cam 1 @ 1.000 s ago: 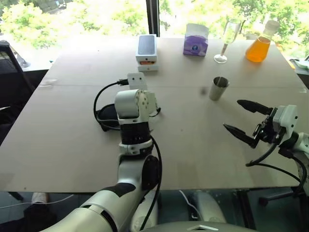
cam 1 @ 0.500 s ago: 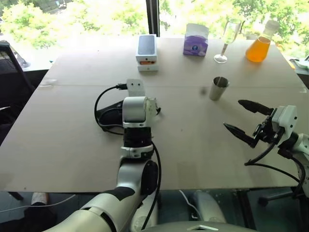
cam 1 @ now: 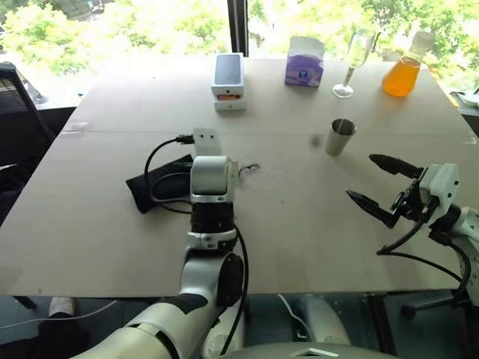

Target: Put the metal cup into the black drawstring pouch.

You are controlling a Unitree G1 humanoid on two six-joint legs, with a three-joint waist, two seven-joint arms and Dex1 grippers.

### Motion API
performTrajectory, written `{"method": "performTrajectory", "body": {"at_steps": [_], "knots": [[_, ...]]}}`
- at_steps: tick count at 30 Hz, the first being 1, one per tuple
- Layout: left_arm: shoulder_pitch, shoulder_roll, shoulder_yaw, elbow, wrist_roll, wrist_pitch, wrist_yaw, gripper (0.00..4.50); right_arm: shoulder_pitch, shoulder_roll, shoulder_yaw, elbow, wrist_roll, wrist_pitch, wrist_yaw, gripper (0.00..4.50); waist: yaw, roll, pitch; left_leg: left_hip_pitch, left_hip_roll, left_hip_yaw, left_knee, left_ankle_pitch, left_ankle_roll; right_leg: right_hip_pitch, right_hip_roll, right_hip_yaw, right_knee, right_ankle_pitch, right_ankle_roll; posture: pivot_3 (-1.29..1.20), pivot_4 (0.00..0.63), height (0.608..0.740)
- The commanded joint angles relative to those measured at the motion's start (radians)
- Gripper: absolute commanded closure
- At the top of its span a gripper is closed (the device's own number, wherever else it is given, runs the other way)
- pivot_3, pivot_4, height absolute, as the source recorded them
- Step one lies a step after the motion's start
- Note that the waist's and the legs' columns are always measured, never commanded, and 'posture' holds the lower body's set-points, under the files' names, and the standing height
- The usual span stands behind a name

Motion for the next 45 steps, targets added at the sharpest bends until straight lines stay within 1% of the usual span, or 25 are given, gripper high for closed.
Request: {"method": "performTrajectory", "body": {"at_steps": [1, 3, 5, 6, 7, 8, 11, 12, 14, 16, 18, 19, 21, 23, 25, 26, 27, 28, 30, 31, 32, 33, 35, 40, 45], "knots": [[0.035, 0.045, -0.075, -0.052, 0.01, -0.024, -0.066, 4.45, 0.002, 0.003, -0.029, -0.041, 0.007, -0.013, -0.012, 0.0, 0.0, 0.0, 0.0, 0.0, 0.0, 0.0, 0.0, 0.0, 0.0, 0.0, 0.0, 0.0, 0.0, 0.0, 0.0, 0.0, 0.15, 0.74], [0.068, 0.111, -0.147, -0.071, -0.009, -0.075, -0.154, 4.45, 0.005, 0.002, -0.031, -0.044, 0.008, -0.011, -0.014, 0.0, -0.003, 0.0, 0.0, 0.0, 0.0, 0.0, 0.0, 0.0, 0.0, 0.0, 0.0, 0.0, 0.0, 0.0, 0.0, 0.0, 0.15, 0.74], [0.113, 0.224, -0.249, -0.102, -0.068, -0.16, -0.339, 4.45, 0.004, 0.002, -0.031, -0.044, 0.008, -0.01, -0.015, 0.0, -0.006, 0.001, 0.0, 0.001, 0.0, 0.001, -0.001, 0.0, 0.0, 0.0, 0.0, 0.001, 0.001, 0.0, 0.0, 0.0, 0.15, 0.74], [0.141, 0.283, -0.295, -0.125, -0.118, -0.227, -0.469, 4.45, 0.003, 0.003, -0.03, -0.042, 0.008, -0.01, -0.016, 0.0, -0.006, 0.001, 0.0, 0.001, 0.001, 0.001, -0.001, 0.0, 0.0, -0.001, 0.0, 0.001, 0.002, 0.0, 0.0, 0.0, 0.15, 0.74], [0.158, 0.32, -0.321, -0.14, -0.152, -0.272, -0.553, 4.45, 0.001, 0.003, -0.03, -0.04, 0.008, -0.01, -0.016, 0.0, -0.005, 0.001, 0.0, 0.001, 0.001, 0.001, -0.001, 0.0, 0.0, -0.001, 0.0, 0.001, 0.002, 0.0, 0.0, 0.0, 0.15, 0.74], [0.181, 0.384, -0.355, -0.162, -0.185, -0.34, -0.667, 4.45, -0.002, 0.004, -0.027, -0.037, 0.006, -0.011, -0.017, 0.0, -0.003, 0.001, 0.0, 0.001, 0.001, 0.001, -0.001, 0.0, -0.001, -0.001, 0.0, 0.001, 0.002, 0.0, 0.0, 0.0, 0.15, 0.74], [0.24, 0.616, -0.506, -0.211, -0.168, -0.541, -0.922, 4.45, -0.009, 0.013, -0.016, -0.03, -0.001, -0.017, -0.022, 0.0, -0.002, 0.001, 0.0, 0.001, 0.001, 0.002, -0.001, 0.0, -0.001, -0.001, -0.001, 0.001, 0.001, 0.0, -0.001, 0.0, 0.15, 0.74], [0.257, 0.682, -0.543, -0.219, -0.148, -0.614, -0.976, 4.45, -0.009, 0.017, -0.013, -0.03, -0.003, -0.019, -0.023, 0.0, -0.002, 0.002, 0.0, 0.001, 0.001, 0.002, -0.001, 0.0, -0.001, -0.001, -0.001, 0.001, 0.001, 0.0, -0.001, 0.0, 0.15, 0.74], [0.287, 0.778, -0.586, -0.236, -0.116, -0.742, -1.053, 4.45, -0.007, 0.023, -0.011, -0.03, -0.006, -0.023, -0.024, 0.0, -0.002, 0.002, 0.0, 0.001, 0.002, 0.003, -0.002, 0.0, 0.0, -0.001, -0.002, 0.001, 0.0, 0.0, -0.001, 0.0, 0.15, 0.74], [0.322, 0.854, -0.602, -0.262, -0.095, -0.853, -1.116, 4.45, -0.001, 0.027, -0.012, -0.033, -0.009, -0.025, -0.024, 0.0, 0.001, 0.002, 0.0, 0.001, 0.003, 0.003, -0.002, -0.002, 0.003, -0.001, -0.004, 0.001, 0.0, 0.0, -0.001, 0.0, 0.15, 0.74], [0.354, 0.935, -0.624, -0.282, -0.029, -0.973, -1.149, 4.45, 0.004, 0.028, -0.017, -0.033, -0.009, -0.027, -0.023, 0.0, 0.0, 0.002, 0.0, 0.0, 0.002, 0.002, -0.002, -0.002, 0.004, -0.001, -0.004, 0.0, 0.0, 0.0, -0.001, 0.0, 0.15, 0.74], [0.367, 0.953, -0.619, -0.29, -0.01, -0.993, -1.149, 4.45, 0.005, 0.027, -0.019, -0.033, -0.008, -0.028, -0.022, 0.0, 0.0, 0.002, 0.0, 0.0, 0.003, 0.002, -0.002, -0.002, 0.005, -0.001, -0.004, 0.0, -0.001, 0.0, -0.001, 0.0, 0.15, 0.74], [0.398, 0.961, -0.575, -0.321, -0.05, -0.986, -1.189, 4.45, 0.005, 0.026, -0.022, -0.035, -0.007, -0.025, -0.021, 0.0, 0.001, 0.003, 0.0, 0.0, 0.002, 0.003, -0.002, -0.003, 0.005, -0.001, -0.004, 0.0, 0.0, 0.0, -0.001, 0.0, 0.15, 0.74], [0.434, 0.95, -0.51, -0.354, -0.109, -0.955, -1.22, 3.92, 0.003, 0.023, -0.023, -0.035, -0.005, -0.02, -0.02, 0.0, 0.002, 0.003, 0.0, 0.0, 0.002, 0.002, -0.001, -0.003, 0.005, -0.001, -0.004, -0.001, 0.0, 0.0, -0.001, 0.0, 0.15, 0.74], [0.468, 0.962, -0.488, -0.379, -0.082, -0.952, -1.209, 3.32, 0.0, 0.02, -0.022, -0.035, -0.001, -0.014, -0.016, 0.0, 0.0, 0.003, 0.0, 0.0, 0.002, 0.002, -0.001, -0.003, 0.006, -0.001, -0.003, -0.001, 0.0, 0.0, -0.001, 0.0, 0.15, 0.74], [0.481, 0.966, -0.485, -0.389, -0.063, -0.952, -1.203, 2.79, -0.001, 0.018, -0.022, -0.034, 0.002, -0.012, -0.013, 0.0, 0.0, 0.003, 0.0, 0.0, 0.002, 0.002, 0.0, -0.003, 0.006, -0.001, -0.003, -0.001, 0.0, 0.0, -0.001, 0.0, 0.15, 0.74], [0.505, 0.956, -0.484, -0.427, -0.015, -0.927, -1.157, 2.47, 0.0, 0.015, -0.02, -0.037, 0.009, -0.007, -0.005, 0.0, 0.0, 0.003, 0.0, 0.0, 0.002, 0.002, 0.0, -0.003, 0.006, -0.001, -0.003, 0.0, 0.0, 0.0, -0.001, 0.0, 0.15, 0.74], [0.521, 0.945, -0.482, -0.455, 0.019, -0.907, -1.125, 1.93, 0.0, 0.013, -0.019, -0.039, 0.014, -0.003, 0.001, 0.0, 0.0, 0.003, 0.0, 0.0, 0.002, 0.002, 0.0, -0.003, 0.006, -0.001, -0.002, 0.0, 0.0, 0.0, 0.0, 0.0, 0.15, 0.74], [0.541, 0.832, -0.455, -0.546, 0.038, -0.705, -1.049, 1.19, 0.003, 0.002, -0.016, -0.045, 0.028, 0.001, 0.029, 0.0, 0.0, 0.003, 0.0, 0.0, 0.002, 0.002, 0.0, -0.003, 0.006, -0.001, -0.001, 0.0, 0.0, 0.0, 0.0, 0.0, 0.15, 0.74], [0.54, 0.766, -0.463, -0.578, 0.101, -0.61, -0.982, 0.84, 0.005, -0.009, -0.015, -0.041, 0.023, -0.008, 0.048, 0.0, 0.002, 0.003, 0.0, 0.0, 0.002, 0.003, 0.0, -0.003, 0.006, -0.001, -0.001, 0.0, 0.0, 0.0, 0.0, 0.0, 0.15, 0.74], [0.537, 0.713, -0.473, -0.6, 0.156, -0.531, -0.926, 0.57, 0.005, -0.017, -0.015, -0.034, 0.017, -0.017, 0.064, 0.0, 0.006, 0.003, 0.0, 0.0, 0.002, 0.002, 0.0, -0.003, 0.006, -0.001, -0.001, 0.0, 0.0, 0.0, 0.0, 0.0, 0.15, 0.74], [0.529, 0.67, -0.486, -0.614, 0.193, -0.449, -0.899, 0.57, 0.005, -0.025, -0.014, -0.026, 0.01, -0.022, 0.075, 0.0, 0.006, 0.003, 0.0, -0.002, 0.001, 0.001, 0.002, -0.003, 0.007, 0.0, -0.001, -0.001, 0.0, 0.0, 0.0, 0.0, 0.15, 0.74], [0.513, 0.615, -0.511, -0.63, 0.217, -0.36, -0.887, 0.57, -0.004, -0.036, -0.014, -0.019, 0.007, -0.015, 0.084, 0.0, 0.001, 0.002, 0.0, -0.004, 0.001, 0.0, 0.005, -0.004, 0.007, -0.001, 0.0, -0.002, 0.0, 0.0, 0.0, 0.0, 0.15, 0.74], [0.46, 0.543, -0.57, -0.616, 0.287, -0.199, -0.828, 0.57, -0.024, -0.052, -0.008, -0.048, 0.023, 0.032, 0.075, 0.0, -0.001, 0.002, 0.0, -0.002, 0.001, -0.001, 0.005, -0.004, 0.007, -0.001, 0.001, -0.001, 0.002, 0.0, 0.0, 0.0, 0.15, 0.74], [0.459, 0.551, -0.619, -0.616, 0.313, -0.146, -0.806, 0.57, -0.02, -0.057, -0.017, -0.051, 0.028, 0.05, 0.086, 0.0, -0.001, 0.002, 0.0, -0.002, 0.001, 0.0, 0.005, -0.004, 0.007, -0.001, 0.001, 0.0, 0.002, 0.0, 0.0, 0.0, 0.15, 0.74]]}}
